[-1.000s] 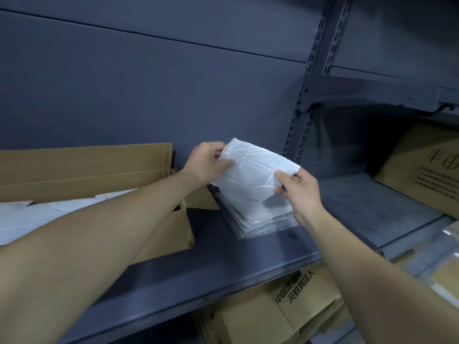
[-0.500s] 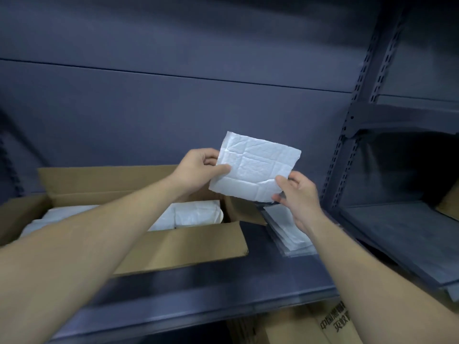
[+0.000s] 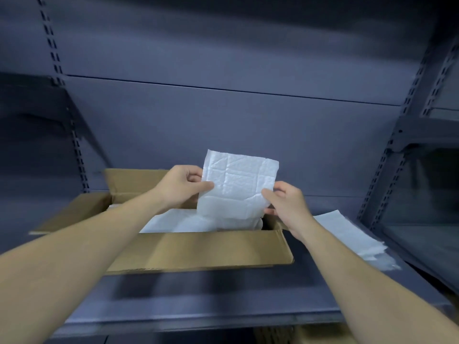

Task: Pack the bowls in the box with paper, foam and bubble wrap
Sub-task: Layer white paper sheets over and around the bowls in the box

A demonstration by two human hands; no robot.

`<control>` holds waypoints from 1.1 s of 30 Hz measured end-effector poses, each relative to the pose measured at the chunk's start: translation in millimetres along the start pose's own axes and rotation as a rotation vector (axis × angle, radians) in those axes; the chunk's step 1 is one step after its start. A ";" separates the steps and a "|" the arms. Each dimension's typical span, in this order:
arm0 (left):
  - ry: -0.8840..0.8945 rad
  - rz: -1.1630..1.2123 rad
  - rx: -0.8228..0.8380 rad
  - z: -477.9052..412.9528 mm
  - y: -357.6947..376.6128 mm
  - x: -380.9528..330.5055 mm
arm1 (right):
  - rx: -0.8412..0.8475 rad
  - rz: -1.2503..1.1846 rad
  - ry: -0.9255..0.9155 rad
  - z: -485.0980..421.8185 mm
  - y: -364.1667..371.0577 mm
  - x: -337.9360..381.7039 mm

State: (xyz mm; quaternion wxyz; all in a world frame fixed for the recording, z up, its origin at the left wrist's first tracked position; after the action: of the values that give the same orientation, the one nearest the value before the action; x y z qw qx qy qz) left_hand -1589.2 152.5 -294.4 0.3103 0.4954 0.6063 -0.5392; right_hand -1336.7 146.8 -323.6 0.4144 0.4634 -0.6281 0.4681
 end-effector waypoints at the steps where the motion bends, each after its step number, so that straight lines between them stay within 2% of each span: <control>1: -0.009 0.004 0.015 2.0 -0.1 4.0 | 0.007 0.014 0.002 1.3 1.3 -1.2; 9: -0.017 -0.143 0.067 7.2 10.8 26.3 | 0.040 0.177 0.024 10.2 -4.6 -14.5; 17: -0.116 -0.223 0.253 16.5 34.7 53.9 | 0.148 0.296 0.095 15.5 -9.2 -32.6; 23: -0.223 -0.341 0.314 8.7 40.7 64.4 | 0.064 0.198 0.039 7.6 -10.4 -26.3; 25: -0.237 -0.373 0.327 6.7 40.7 68.9 | 0.033 0.246 0.003 3.9 -10.2 -22.9; 27: -0.216 -0.363 0.311 5.9 40.2 69.8 | 0.042 0.359 -0.009 0.7 -8.8 -23.6; 31: -0.136 -0.258 0.166 1.6 33.8 64.7 | 0.070 0.510 -0.012 1.3 -6.6 -33.3; 33: -0.126 -0.318 0.159 -0.8 32.3 66.4 | 0.067 0.585 -0.032 2.7 -6.0 -36.0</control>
State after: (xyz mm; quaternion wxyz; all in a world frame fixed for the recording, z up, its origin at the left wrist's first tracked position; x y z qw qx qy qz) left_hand -1579.9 168.6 -365.8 0.2186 0.3814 0.6117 -0.6577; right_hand -1322.9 150.4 -357.3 0.2363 0.2832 -0.7256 0.5809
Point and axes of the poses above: each hand's wrist, its own z-axis away from the middle knuckle, its own y-axis out of the palm, x = y × z, the point moved 7 cm from there along -z, towards the middle knuckle, and after that the axes turned 2 degrees about z, right-handed, at the moved point
